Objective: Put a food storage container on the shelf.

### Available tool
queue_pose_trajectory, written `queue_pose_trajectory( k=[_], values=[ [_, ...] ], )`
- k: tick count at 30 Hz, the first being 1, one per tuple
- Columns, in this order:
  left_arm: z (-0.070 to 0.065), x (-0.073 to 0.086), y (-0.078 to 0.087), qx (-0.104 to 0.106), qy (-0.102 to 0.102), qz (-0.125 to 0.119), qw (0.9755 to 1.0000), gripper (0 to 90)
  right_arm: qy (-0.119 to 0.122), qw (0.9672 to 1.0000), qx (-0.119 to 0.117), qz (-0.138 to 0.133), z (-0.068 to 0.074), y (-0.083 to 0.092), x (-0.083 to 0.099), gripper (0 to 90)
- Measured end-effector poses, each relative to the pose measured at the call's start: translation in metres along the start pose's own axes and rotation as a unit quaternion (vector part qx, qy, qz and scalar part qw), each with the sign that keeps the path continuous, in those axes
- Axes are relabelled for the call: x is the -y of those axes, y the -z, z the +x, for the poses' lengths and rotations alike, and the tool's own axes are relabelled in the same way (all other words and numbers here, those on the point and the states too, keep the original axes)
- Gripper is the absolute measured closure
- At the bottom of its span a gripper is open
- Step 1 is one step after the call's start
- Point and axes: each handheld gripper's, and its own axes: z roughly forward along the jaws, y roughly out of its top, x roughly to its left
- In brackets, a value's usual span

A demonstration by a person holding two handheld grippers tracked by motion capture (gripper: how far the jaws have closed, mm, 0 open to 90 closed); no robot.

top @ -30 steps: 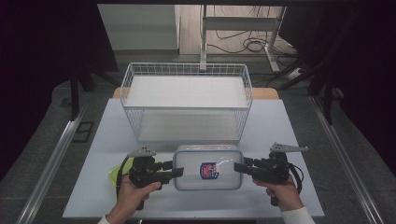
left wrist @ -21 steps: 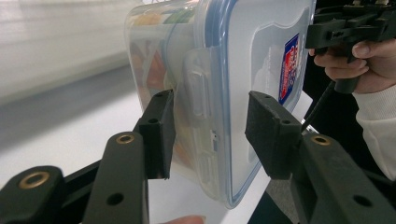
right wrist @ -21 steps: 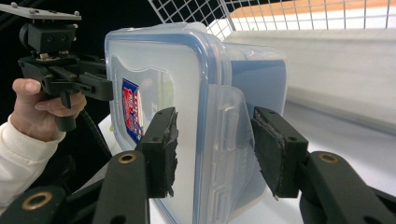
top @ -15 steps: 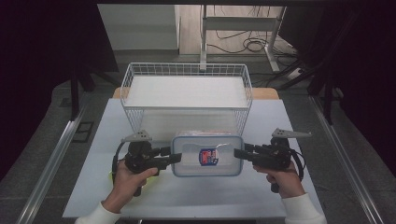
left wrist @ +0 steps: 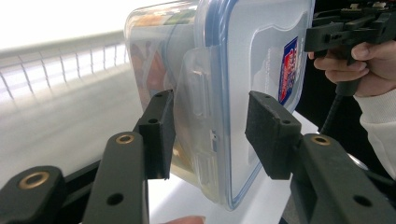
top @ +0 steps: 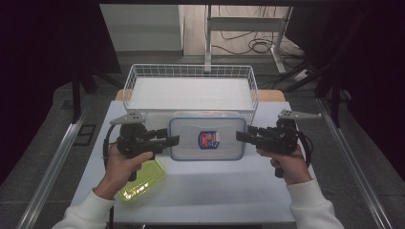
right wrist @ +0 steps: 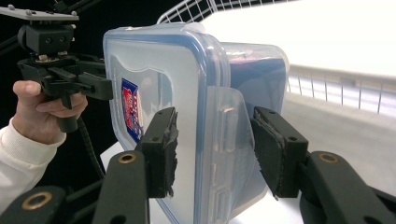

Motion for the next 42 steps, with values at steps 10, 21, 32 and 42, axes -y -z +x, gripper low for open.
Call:
queue_pose_trajectory(
  k=[10, 21, 32, 42],
  values=[
    [0.016, -0.024, 0.011, -0.006, -0.013, -0.01, 0.9998, 52.9, 0.012, 0.9999, 0.0, -0.007, 0.001, -0.016, -0.029, 50.8],
    [0.04, -0.053, 0.017, -0.006, -0.012, -0.022, 0.9997, 52.9, 0.021, 0.9998, 0.003, -0.001, -0.002, -0.032, -0.07, 50.7],
    [0.071, -0.076, 0.011, -0.007, 0.002, -0.021, 0.9998, 52.4, 0.014, 0.9998, 0.007, 0.015, -0.019, -0.057, -0.104, 50.5],
    [0.087, -0.08, -0.001, -0.005, 0.012, -0.012, 0.9999, 52.3, 0.005, 0.9996, 0.014, 0.024, -0.034, -0.067, -0.109, 49.9]
  ],
)
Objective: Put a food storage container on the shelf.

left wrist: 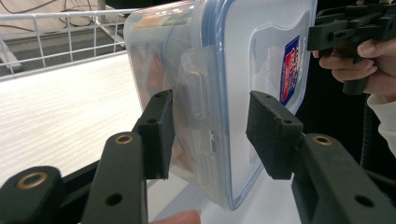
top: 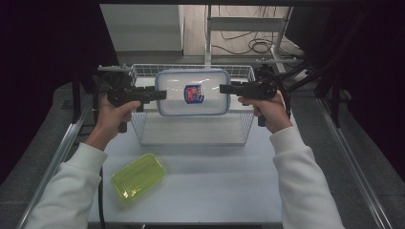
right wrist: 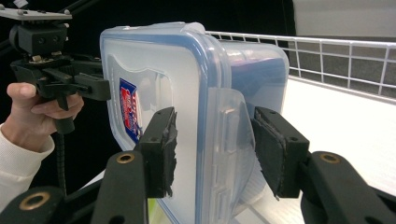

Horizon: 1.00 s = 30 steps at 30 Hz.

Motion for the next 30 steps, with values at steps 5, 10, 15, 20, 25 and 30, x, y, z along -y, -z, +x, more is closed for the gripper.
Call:
queue_pose_trajectory(
  k=[5, 10, 15, 20, 25, 30],
  values=[
    [0.003, -0.002, -0.002, 0.002, 0.001, 0.001, 1.0, 52.1, -0.007, 1.0, -0.001, 0.001, -0.005, -0.003, -0.001, 49.7],
    [0.006, -0.007, -0.006, -0.002, 0.004, 0.008, 1.0, 51.4, -0.016, 0.9999, -0.001, 0.005, -0.01, -0.005, -0.004, 49.2],
    [0.011, -0.013, -0.011, -0.004, 0.016, 0.01, 0.9998, 49.7, -0.036, 0.9992, 0.011, 0.011, -0.014, -0.009, -0.01, 48.3],
    [0.016, -0.016, -0.014, 0.002, 0.03, 0.012, 0.9995, 48.8, -0.053, 0.9982, 0.023, 0.016, -0.018, -0.012, -0.016, 47.9],
    [0.024, -0.018, -0.017, 0.01, 0.044, 0.01, 0.9989, 47.8, -0.07, 0.9968, 0.032, 0.021, -0.022, -0.016, -0.021, 47.6],
    [0.029, -0.021, -0.02, 0.005, 0.052, 0.009, 0.9986, 46.1, -0.082, 0.9954, 0.041, 0.025, -0.023, -0.018, -0.022, 47.1]
  ],
)
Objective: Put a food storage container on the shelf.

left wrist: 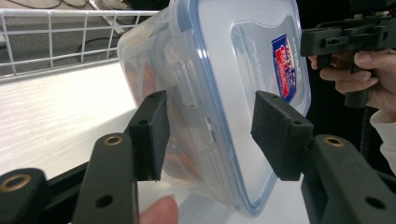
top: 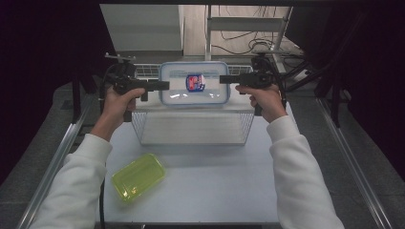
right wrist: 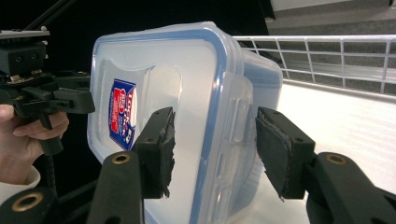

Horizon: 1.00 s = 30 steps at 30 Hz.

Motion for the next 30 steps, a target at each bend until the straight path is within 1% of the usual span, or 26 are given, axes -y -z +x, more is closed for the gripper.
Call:
queue_pose_trajectory(
  k=[1, 3, 4, 5, 7, 8, 9, 10, 12, 13, 14, 16, 18, 20, 23, 24, 25, 26, 27, 30],
  values=[
    [0.0, -0.001, -0.001, -0.007, -0.001, 0.001, 1.0, 45.6, -0.005, 1.0, 0.002, 0.001, 0.0, -0.001, 0.0, 46.8],
    [0.0, -0.001, -0.005, -0.021, -0.003, 0.012, 0.9997, 45.1, -0.01, 0.9998, 0.011, 0.01, -0.001, -0.003, 0.0, 44.4],
    [0.002, -0.001, -0.007, -0.024, 0.0, 0.014, 0.9996, 42.5, -0.015, 0.9997, 0.013, 0.013, -0.001, -0.005, 0.001, 43.2],
    [0.003, -0.001, -0.008, -0.027, 0.001, 0.014, 0.9995, 42.6, -0.02, 0.9994, 0.02, 0.017, -0.003, -0.006, 0.002, 41.9],
    [0.005, -0.001, -0.009, -0.025, 0.011, 0.009, 0.9996, 41.9, -0.028, 0.9984, 0.045, 0.019, -0.006, -0.008, 0.003, 43.0],
    [0.006, -0.001, -0.01, -0.025, 0.012, 0.007, 0.9996, 42.1, -0.035, 0.9984, 0.042, 0.015, -0.007, -0.008, 0.004, 43.3],
    [0.006, -0.001, -0.011, -0.025, 0.015, 0.006, 0.9996, 41.7, -0.035, 0.9983, 0.045, 0.012, -0.007, -0.009, 0.004, 43.3],
    [0.005, -0.001, -0.012, -0.026, 0.017, 0.004, 0.9995, 40.8, -0.03, 0.9983, 0.049, 0.009, -0.006, -0.009, 0.004, 42.9],
    [0.004, -0.001, -0.012, -0.038, 0.011, 0.003, 0.9992, 37.4, -0.02, 0.9976, 0.065, 0.003, -0.001, -0.009, 0.004, 42.4],
    [0.003, -0.001, -0.012, -0.043, 0.009, 0.002, 0.999, 35.8, -0.015, 0.9975, 0.068, -0.002, 0.001, -0.008, 0.005, 41.6],
    [0.001, -0.001, -0.011, -0.047, 0.005, 0.0, 0.9989, 35.0, -0.012, 0.9975, 0.069, -0.006, 0.002, -0.006, 0.005, 41.4],
    [-0.001, 0.0, -0.008, -0.049, 0.001, -0.005, 0.9988, 31.9, -0.003, 0.9979, 0.062, -0.018, 0.004, 0.002, 0.005, 41.4],
    [-0.004, 0.002, -0.004, -0.052, -0.003, -0.008, 0.9986, 29.2, 0.009, 0.9979, 0.061, -0.02, 0.007, 0.009, 0.006, 43.2],
    [-0.007, 0.004, 0.0, -0.053, -0.008, -0.01, 0.9985, 28.1, 0.02, 0.9976, 0.061, -0.026, 0.011, 0.018, 0.01, 47.4],
    [-0.015, 0.01, 0.01, -0.049, -0.017, -0.019, 0.9984, 26.8, 0.037, 0.9973, 0.058, -0.023, 0.015, 0.031, 0.02, 60.8],
    [-0.018, 0.012, 0.014, -0.046, -0.017, -0.022, 0.9985, 26.7, 0.043, 0.9974, 0.054, -0.021, 0.016, 0.035, 0.025, 66.0],
    [-0.02, 0.016, 0.017, -0.043, -0.021, -0.024, 0.9986, 26.5, 0.049, 0.9975, 0.049, -0.017, 0.018, 0.038, 0.031, 71.0],
    [-0.022, 0.018, 0.02, -0.043, -0.023, -0.024, 0.9985, 26.1, 0.062, 0.997, 0.047, -0.007, 0.019, 0.04, 0.038, 76.2],
    [-0.025, 0.02, 0.022, -0.041, -0.026, -0.024, 0.9985, 26.0, 0.069, 0.9966, 0.046, -0.001, 0.021, 0.04, 0.043, 79.4],
    [-0.031, 0.029, 0.028, -0.037, -0.033, -0.02, 0.9986, 25.6, 0.09, 0.9952, 0.031, 0.024, 0.024, 0.037, 0.06, 87.9]
  ],
)
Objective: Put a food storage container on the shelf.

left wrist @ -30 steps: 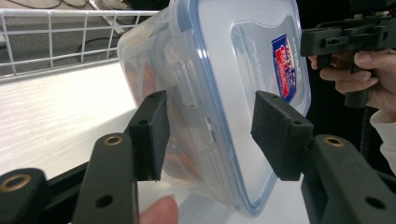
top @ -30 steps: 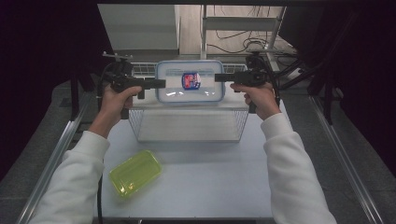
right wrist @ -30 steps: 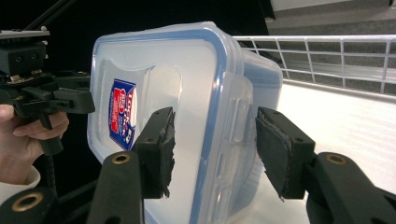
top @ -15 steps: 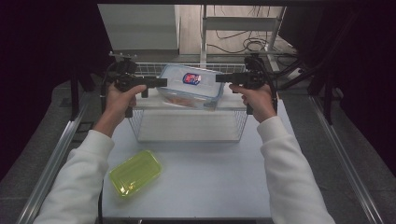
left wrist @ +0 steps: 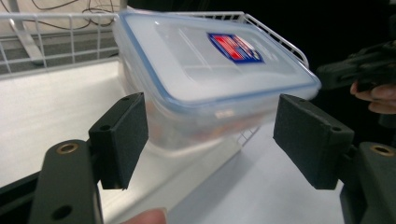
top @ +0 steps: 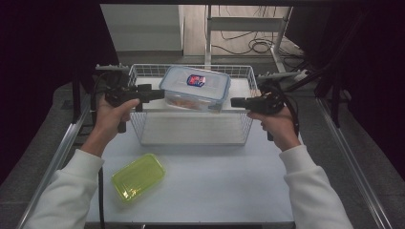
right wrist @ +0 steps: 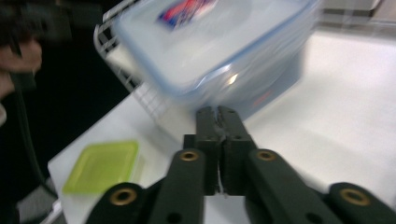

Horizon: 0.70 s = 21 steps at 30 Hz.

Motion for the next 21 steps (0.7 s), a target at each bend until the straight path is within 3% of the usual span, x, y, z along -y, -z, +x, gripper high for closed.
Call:
queue_pose_trajectory(
  k=[5, 10, 16, 18, 21],
  values=[
    [-0.009, 0.013, 0.004, 0.002, -0.013, 0.012, 0.9998, 24.0, 0.034, 0.9989, -0.022, 0.024, 0.015, -0.018, 0.017, 88.5],
    [-0.009, 0.022, 0.004, -0.001, -0.012, 0.014, 0.9998, 24.1, 0.053, 0.9976, -0.03, 0.031, 0.024, -0.037, 0.018, 88.5],
    [-0.009, 0.03, 0.005, 0.002, -0.012, 0.017, 0.9998, 24.0, 0.059, 0.9978, -0.02, 0.025, 0.023, -0.053, 0.008, 88.5],
    [-0.01, 0.032, 0.006, 0.0, -0.015, 0.018, 0.9997, 23.9, 0.063, 0.9977, -0.003, 0.025, 0.022, -0.056, 0.004, 88.5],
    [-0.01, 0.034, 0.007, 0.001, -0.018, 0.018, 0.9997, 23.8, 0.053, 0.9983, 0.002, 0.022, 0.018, -0.057, 0.0, 88.5]
  ],
)
